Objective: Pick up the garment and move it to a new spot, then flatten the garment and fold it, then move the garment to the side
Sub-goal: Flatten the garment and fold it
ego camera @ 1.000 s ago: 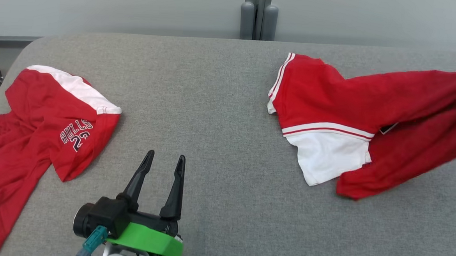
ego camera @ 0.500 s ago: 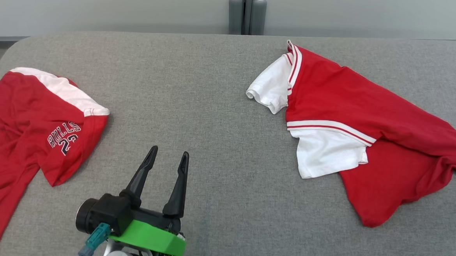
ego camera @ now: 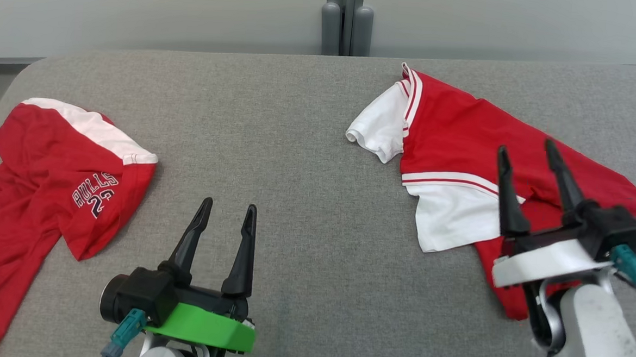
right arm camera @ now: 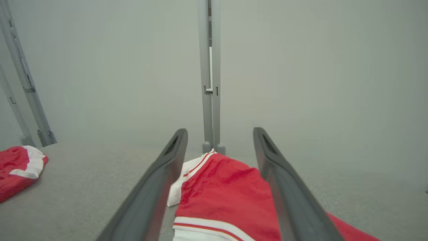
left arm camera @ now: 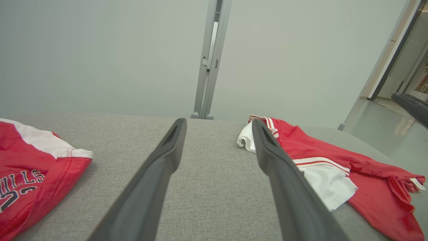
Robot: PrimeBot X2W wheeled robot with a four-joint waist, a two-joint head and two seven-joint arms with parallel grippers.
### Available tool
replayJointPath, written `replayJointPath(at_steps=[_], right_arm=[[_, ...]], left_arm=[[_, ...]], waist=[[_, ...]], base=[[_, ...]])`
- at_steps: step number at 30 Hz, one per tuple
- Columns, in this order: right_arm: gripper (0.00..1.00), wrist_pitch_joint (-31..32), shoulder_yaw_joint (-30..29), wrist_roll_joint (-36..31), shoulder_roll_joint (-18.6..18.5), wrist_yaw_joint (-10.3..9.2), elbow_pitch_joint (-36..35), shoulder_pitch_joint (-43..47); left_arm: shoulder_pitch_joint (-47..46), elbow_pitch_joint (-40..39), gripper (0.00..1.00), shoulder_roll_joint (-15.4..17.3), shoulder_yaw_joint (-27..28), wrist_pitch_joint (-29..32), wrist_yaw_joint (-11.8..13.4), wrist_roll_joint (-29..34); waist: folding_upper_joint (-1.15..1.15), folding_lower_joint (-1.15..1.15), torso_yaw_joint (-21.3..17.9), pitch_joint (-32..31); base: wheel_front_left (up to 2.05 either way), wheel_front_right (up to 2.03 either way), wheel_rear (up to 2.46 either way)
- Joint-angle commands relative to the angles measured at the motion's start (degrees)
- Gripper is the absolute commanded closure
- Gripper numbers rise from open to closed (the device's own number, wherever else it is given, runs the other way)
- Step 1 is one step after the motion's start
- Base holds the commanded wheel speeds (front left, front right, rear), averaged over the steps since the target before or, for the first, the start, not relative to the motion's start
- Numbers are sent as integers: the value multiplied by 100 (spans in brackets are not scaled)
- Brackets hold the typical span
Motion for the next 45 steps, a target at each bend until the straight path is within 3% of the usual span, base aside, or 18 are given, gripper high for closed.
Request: replayJointPath(at_steps=[1,6,13,27,36,37,38,39,45], right_arm=[[0,-12,105,103,50,-10,-72,186],[0,-15,552,13,181,-10,-72,577],[0,-16,597,-101,253,-10,98,588],[0,-17,455,-512,315,-10,2235,227],[0,-16,383,-532,374,-10,3115,-194],[61,-8,377,-473,384,-10,3235,-248],[85,-4,365,-416,387,-10,3308,-284],[100,-4,367,-376,391,-10,3367,-319],[100,-6,443,-284,398,-10,3230,-502]], left_arm=[[-94,-24,0,13,16,5,26,-14],[-121,-15,0,13,-6,5,-13,15],[-108,19,0,13,15,4,-40,53],[-161,77,0,13,-122,5,-22,-59],[-211,80,0,12,-130,5,-35,-37],[-215,81,0,12,-132,5,-37,-36],[-217,81,0,12,-133,5,-38,-36],[-218,79,0,12,-137,5,-37,-35],[-205,92,0,12,-130,5,-10,-28]], waist=[[0,0,32,17],[0,0,119,62],[0,0,183,144],[0,0,462,231],[0,0,591,294],[0,0,603,300],[0,0,609,305],[0,0,614,311],[0,0,593,298]], base=[[0,0,0],[0,0,0],[0,0,0],[0,0,0],[0,0,0],[0,0,0],[0,0,0],[0,0,0],[0,0,0]])
